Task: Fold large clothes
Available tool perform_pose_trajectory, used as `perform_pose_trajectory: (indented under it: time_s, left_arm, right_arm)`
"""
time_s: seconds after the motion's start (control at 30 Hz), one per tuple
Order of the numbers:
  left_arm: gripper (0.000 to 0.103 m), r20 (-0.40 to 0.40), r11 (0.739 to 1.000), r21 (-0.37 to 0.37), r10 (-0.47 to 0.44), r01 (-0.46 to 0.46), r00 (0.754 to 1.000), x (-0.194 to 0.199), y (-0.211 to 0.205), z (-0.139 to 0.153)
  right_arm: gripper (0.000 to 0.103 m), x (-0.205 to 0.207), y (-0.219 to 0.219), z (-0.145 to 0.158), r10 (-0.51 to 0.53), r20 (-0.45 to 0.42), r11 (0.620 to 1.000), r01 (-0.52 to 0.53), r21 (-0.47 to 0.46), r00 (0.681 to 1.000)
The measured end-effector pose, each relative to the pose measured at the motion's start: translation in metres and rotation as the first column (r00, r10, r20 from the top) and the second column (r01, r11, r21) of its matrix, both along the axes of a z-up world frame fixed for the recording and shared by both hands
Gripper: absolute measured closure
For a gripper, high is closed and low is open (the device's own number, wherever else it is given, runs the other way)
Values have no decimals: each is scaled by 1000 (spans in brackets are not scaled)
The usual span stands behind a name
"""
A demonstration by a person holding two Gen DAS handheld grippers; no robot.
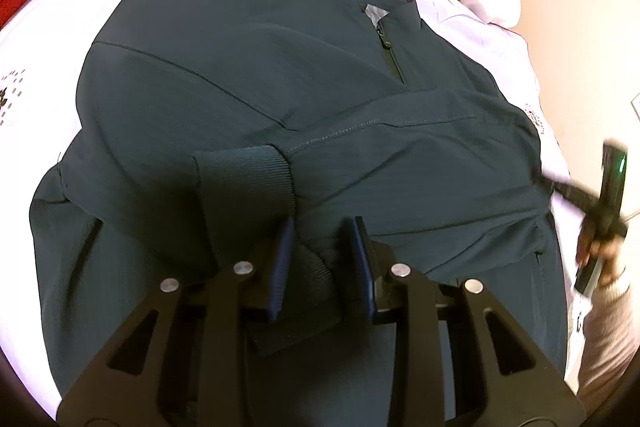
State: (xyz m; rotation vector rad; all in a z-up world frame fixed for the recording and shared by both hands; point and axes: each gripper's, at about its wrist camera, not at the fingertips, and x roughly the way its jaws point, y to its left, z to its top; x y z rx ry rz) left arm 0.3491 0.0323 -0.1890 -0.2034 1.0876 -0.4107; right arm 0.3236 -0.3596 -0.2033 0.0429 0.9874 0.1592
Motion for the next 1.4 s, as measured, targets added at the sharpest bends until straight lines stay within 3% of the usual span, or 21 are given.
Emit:
perform_pose_trajectory:
  time_s: [0.07,0.2,0.23,0.27,0.3,0.33,0.37,0.4,0.43,0.67,0.8,0.87,0.9,1.0,1.17,1.4]
  left_arm:
    - [73,2,1000,8,-5,5,1000,0,-1,1]
    - [73,-2,1000,19,7,-7,1000,-3,1,3]
    - [69,-6,1000,20,17,-17,1000,-5,3,5]
    - [61,-7,999,19,29,-29,1000,-10,5,10]
    - [37,5,999,20,36,-36,999,-19,9,17]
    - [21,33,998,38,43,-44,999,-32,14,25]
    - [19,54,997,56,45,-48,998,-41,17,30]
    - [19,78,996,82,38,-45,996,-57,21,36]
    - [19,86,994,100,33,-41,996,-69,24,39]
    - [19,110,964,263,-73,42,991,-159,0,31]
    - [19,138,918,394,-110,47,984,-197,-23,13]
    - [18,130,897,441,-111,43,985,-212,-22,-1]
    - [15,136,900,435,-104,35,985,-218,-18,-4]
    - [8,141,916,401,-75,12,987,-241,2,-7]
    - [6,128,929,371,-39,-11,991,-269,29,-8]
    - [6,121,924,377,14,-59,993,-297,57,4]
  right_arm:
    - [89,-26,2,-12,14,2,999,-14,-36,1000]
    - [89,-63,-10,-16,0,-53,1000,-1,-22,999]
    - [89,-71,-12,-13,-6,-46,1000,5,-29,999]
    - [88,-81,-14,-7,-20,-45,999,19,-25,999]
    - [85,-93,-14,0,-23,-30,1000,23,-2,999]
    - [76,-107,-12,9,-18,-3,1000,18,20,1000]
    - [69,-119,-7,13,-14,18,999,14,31,1000]
    - [56,-132,-1,19,-6,39,999,4,44,999]
    - [53,-146,7,24,6,62,998,-9,58,998]
    - [50,-179,100,21,137,97,986,-144,79,986]
    - [48,-188,165,5,234,78,972,-234,-2,969]
    - [48,-195,183,-8,254,50,963,-248,-104,966]
    - [47,-204,186,-15,254,44,958,-245,-152,966]
    - [41,-233,177,-20,263,48,951,-251,-179,963]
    - [36,-281,144,-22,202,33,973,-197,-116,979]
    - [36,-337,95,-9,89,9,994,-88,-64,996]
